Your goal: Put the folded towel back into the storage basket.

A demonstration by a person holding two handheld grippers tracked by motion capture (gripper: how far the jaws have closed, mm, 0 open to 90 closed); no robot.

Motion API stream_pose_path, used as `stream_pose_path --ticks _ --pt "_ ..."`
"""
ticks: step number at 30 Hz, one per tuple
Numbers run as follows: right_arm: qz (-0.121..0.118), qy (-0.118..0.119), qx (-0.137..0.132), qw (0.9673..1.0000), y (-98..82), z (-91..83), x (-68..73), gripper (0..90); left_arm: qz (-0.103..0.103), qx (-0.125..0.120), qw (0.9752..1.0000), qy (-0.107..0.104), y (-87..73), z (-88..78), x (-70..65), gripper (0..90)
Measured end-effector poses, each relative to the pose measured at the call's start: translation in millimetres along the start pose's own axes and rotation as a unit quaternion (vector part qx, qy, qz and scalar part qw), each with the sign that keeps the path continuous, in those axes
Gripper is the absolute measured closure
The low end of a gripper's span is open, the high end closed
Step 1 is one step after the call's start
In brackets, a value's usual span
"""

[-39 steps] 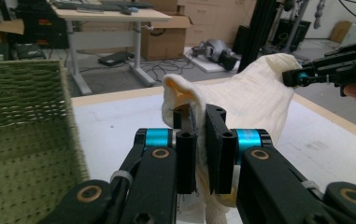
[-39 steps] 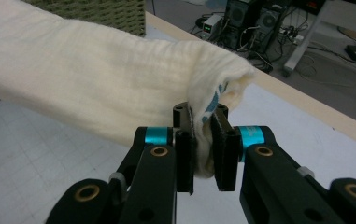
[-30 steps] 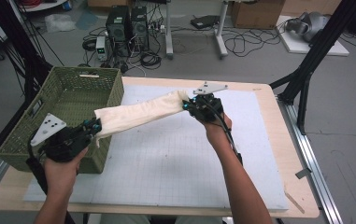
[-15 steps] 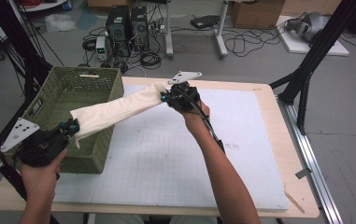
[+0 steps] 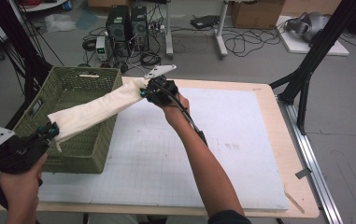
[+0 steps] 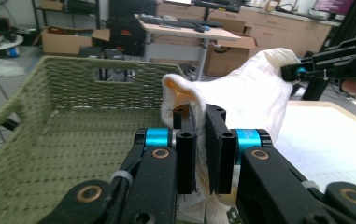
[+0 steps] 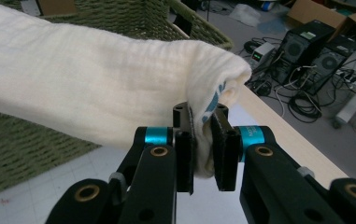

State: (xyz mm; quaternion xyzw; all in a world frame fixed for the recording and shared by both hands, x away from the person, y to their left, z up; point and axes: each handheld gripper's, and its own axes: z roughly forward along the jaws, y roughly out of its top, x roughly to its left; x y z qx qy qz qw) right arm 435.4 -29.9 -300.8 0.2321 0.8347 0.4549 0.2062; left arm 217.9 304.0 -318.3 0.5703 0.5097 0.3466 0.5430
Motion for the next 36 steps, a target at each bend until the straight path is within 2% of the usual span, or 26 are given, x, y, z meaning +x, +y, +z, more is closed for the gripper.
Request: stream_pose_path --ticks 11,17,28,36 --pt "-0.002 0.019 -0.005 0.9998 17.7 27.2 12.6 81.9 -0.009 -0.009 0.9996 0.025 1.9 -14.3 16.1 83.1" --pt "-0.005 0.028 -0.006 0.9996 28.2 42.9 19.7 81.9 -0.023 -0.014 0.9990 0.034 1.0 -20.8 27.7 83.1" --pt "-0.023 0.034 0.000 0.9992 50.2 71.8 29.1 81.9 -0.040 -0.015 0.9976 0.055 -3.4 -26.8 43.6 83.1" --pt "-0.030 0.038 0.008 0.9988 62.9 92.4 32.8 81.9 -0.040 -0.013 0.9968 0.068 -5.9 -28.0 49.2 83.0"
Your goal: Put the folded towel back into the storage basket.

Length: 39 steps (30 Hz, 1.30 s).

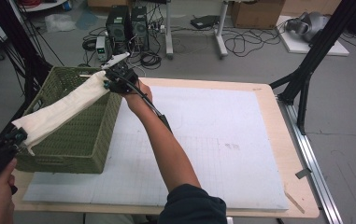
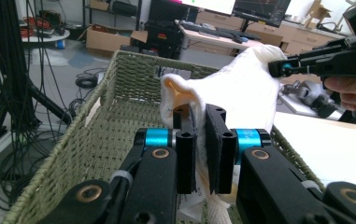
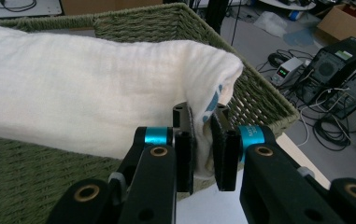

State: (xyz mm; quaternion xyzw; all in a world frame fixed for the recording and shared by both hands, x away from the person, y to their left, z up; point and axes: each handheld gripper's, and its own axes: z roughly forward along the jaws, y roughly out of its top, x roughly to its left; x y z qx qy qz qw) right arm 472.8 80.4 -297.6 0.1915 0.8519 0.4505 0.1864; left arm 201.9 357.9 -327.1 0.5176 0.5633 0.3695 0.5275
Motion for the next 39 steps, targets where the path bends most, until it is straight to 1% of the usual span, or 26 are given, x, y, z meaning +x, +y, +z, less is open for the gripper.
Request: stream_pose_path --ticks 3,7,10,13,16,17,18,19,20,21,22,23,25,27,29,32,33,34,35,36,39 --pt "0.000 0.002 0.002 1.0000 3.3 6.5 0.5 81.8 0.001 0.000 1.0000 0.006 -0.1 -0.2 3.3 83.0" --pt "-0.007 0.004 0.004 1.0000 7.7 14.0 1.9 81.8 -0.005 -0.001 0.9999 0.010 -0.8 0.1 7.5 83.0" --pt "-0.006 0.005 0.007 0.9999 9.6 20.6 2.3 81.8 -0.006 0.000 0.9999 0.012 -1.6 1.4 9.2 83.0" --pt "-0.004 0.003 0.009 0.9999 10.2 25.8 3.2 81.8 -0.006 -0.001 0.9999 0.015 -0.8 2.8 10.9 83.0" --pt "-0.008 0.001 0.010 0.9999 11.2 30.4 3.7 81.3 -0.006 0.001 0.9998 0.018 0.0 4.7 12.2 82.1" --pt "-0.007 -0.002 0.010 0.9999 11.8 32.2 4.1 79.0 -0.004 0.002 0.9998 0.020 0.2 5.7 12.5 79.2" --pt "-0.010 -0.008 0.010 0.9999 12.1 34.7 4.1 72.7 0.000 -0.002 0.9997 0.025 0.2 6.9 12.9 70.2" --pt "-0.009 -0.014 0.015 0.9997 12.0 37.6 4.2 61.8 0.007 -0.007 0.9993 0.036 0.3 8.2 12.8 54.8" --pt "-0.006 -0.016 0.022 0.9996 11.6 41.0 3.3 53.2 0.010 -0.012 0.9989 0.043 0.6 9.0 12.7 43.8" --pt "-0.002 -0.024 0.026 0.9994 10.7 43.1 3.7 48.0 0.010 -0.016 0.9988 0.044 1.1 9.0 13.1 39.2" --pt "0.000 -0.028 0.026 0.9993 9.8 43.9 3.7 46.4 0.011 -0.018 0.9988 0.045 1.8 8.5 13.2 36.1" --pt "0.002 -0.025 0.026 0.9994 9.6 43.9 3.5 45.0 0.011 -0.022 0.9987 0.045 2.7 7.5 13.2 34.6" --pt "0.003 -0.024 0.023 0.9994 10.5 41.3 3.6 43.9 0.005 -0.030 0.9986 0.044 3.6 6.1 13.2 35.0" --pt "0.008 -0.023 0.015 0.9996 11.6 36.5 3.2 43.6 0.002 -0.031 0.9987 0.040 4.2 5.6 12.9 35.7" --pt "0.008 -0.023 0.009 0.9997 11.6 31.1 2.5 43.1 0.002 -0.030 0.9990 0.033 4.0 6.4 11.3 36.0" --pt "0.015 -0.024 0.003 0.9996 8.1 21.4 0.4 41.1 0.001 -0.027 0.9994 0.022 4.0 8.2 7.4 35.9" --pt "0.019 -0.026 0.003 0.9995 6.3 17.5 -0.3 38.1 0.002 -0.027 0.9995 0.018 4.1 8.8 5.9 35.8" --pt "0.023 -0.028 0.004 0.9993 4.6 14.2 -2.1 34.8 0.000 -0.027 0.9996 0.011 4.4 9.5 4.3 35.6" --pt "0.030 -0.029 0.001 0.9991 2.5 10.0 -4.0 34.6 0.000 -0.026 0.9996 0.005 4.7 10.3 2.5 35.6" --pt "0.034 -0.029 -0.005 0.9990 0.2 5.5 -5.9 34.1 0.000 -0.025 0.9997 -0.005 5.0 11.4 0.4 35.4" --pt "0.046 -0.035 -0.013 0.9983 -9.2 -10.1 -10.8 27.5 -0.004 -0.022 0.9992 -0.032 5.5 15.2 -4.9 34.5"
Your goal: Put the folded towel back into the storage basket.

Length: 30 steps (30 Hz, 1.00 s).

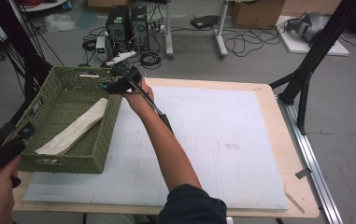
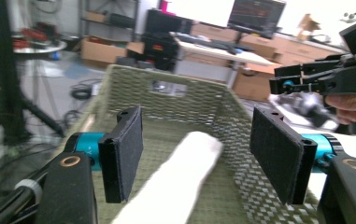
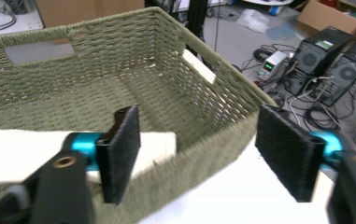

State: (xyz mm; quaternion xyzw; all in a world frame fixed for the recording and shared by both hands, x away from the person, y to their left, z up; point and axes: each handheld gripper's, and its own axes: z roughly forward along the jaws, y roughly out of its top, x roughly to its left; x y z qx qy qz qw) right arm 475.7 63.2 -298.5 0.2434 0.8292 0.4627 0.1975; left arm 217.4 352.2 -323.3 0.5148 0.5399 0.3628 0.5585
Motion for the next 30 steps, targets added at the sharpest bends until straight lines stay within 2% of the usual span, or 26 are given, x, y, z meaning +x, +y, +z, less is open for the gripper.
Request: stream_pose_path --ticks 2,5,10,13,16,22,27,30 --pt "0.010 -0.003 -0.007 0.9999 -8.1 -10.6 -3.7 22.0 -0.003 0.005 0.9997 -0.022 -0.3 4.7 -4.5 32.7" --pt "0.027 -0.007 -0.016 0.9995 -25.1 -28.2 -11.1 20.4 -0.002 0.012 0.9990 -0.043 -1.5 12.0 -11.9 28.2" --pt "0.042 -0.020 -0.017 0.9988 -54.1 -57.7 -24.6 15.5 0.006 0.022 0.9973 -0.070 -3.8 23.2 -25.7 21.6" --pt "0.046 -0.030 -0.018 0.9983 -68.4 -75.7 -30.0 12.5 0.009 0.025 0.9953 -0.093 -4.8 31.2 -35.9 21.6" --pt "0.044 -0.038 -0.022 0.9981 -85.6 -97.5 -35.3 12.5 0.013 0.029 0.9934 -0.110 -5.9 37.9 -45.5 21.9" --pt "0.054 -0.052 -0.024 0.9969 -115.1 -132.1 -45.2 12.3 0.025 0.038 0.9894 -0.138 -7.7 50.7 -63.1 22.0" --pt "0.057 -0.066 -0.025 0.9959 -135.3 -156.9 -48.2 12.1 0.037 0.050 0.9840 -0.167 -11.6 64.5 -78.8 22.7" --pt "0.067 -0.072 -0.028 0.9947 -147.6 -171.7 -50.1 12.0 0.042 0.055 0.9813 -0.180 -12.8 71.0 -88.2 22.7"
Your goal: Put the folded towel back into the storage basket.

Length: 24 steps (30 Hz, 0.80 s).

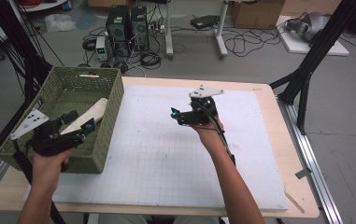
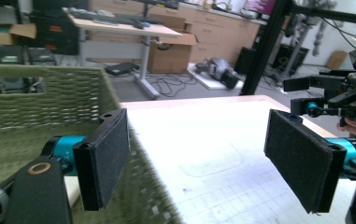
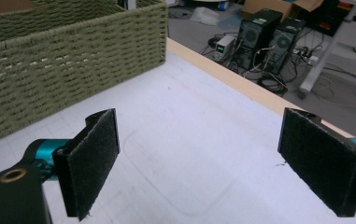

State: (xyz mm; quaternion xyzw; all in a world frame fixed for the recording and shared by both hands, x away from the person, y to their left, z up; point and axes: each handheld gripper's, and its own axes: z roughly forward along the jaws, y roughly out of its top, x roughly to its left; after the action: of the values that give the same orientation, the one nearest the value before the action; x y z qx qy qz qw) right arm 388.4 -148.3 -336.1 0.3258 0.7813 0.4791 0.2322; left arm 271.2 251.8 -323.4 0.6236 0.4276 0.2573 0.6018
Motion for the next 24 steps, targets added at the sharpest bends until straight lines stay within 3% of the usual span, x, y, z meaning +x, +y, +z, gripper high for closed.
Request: stream_pose_path --ticks 12,19,24 --pt "0.037 -0.052 0.001 0.9980 -49.0 -61.7 -33.8 12.0 0.020 0.019 0.9982 -0.053 -0.6 36.9 -31.8 22.9" --pt "0.056 -0.073 0.002 0.9957 -73.9 -88.4 -45.1 12.0 0.039 0.036 0.9947 -0.088 -8.7 59.5 -56.2 23.0" --pt "0.051 -0.089 0.000 0.9947 -88.5 -105.6 -45.1 11.8 0.052 0.048 0.9918 -0.106 -18.3 72.2 -69.6 23.8"
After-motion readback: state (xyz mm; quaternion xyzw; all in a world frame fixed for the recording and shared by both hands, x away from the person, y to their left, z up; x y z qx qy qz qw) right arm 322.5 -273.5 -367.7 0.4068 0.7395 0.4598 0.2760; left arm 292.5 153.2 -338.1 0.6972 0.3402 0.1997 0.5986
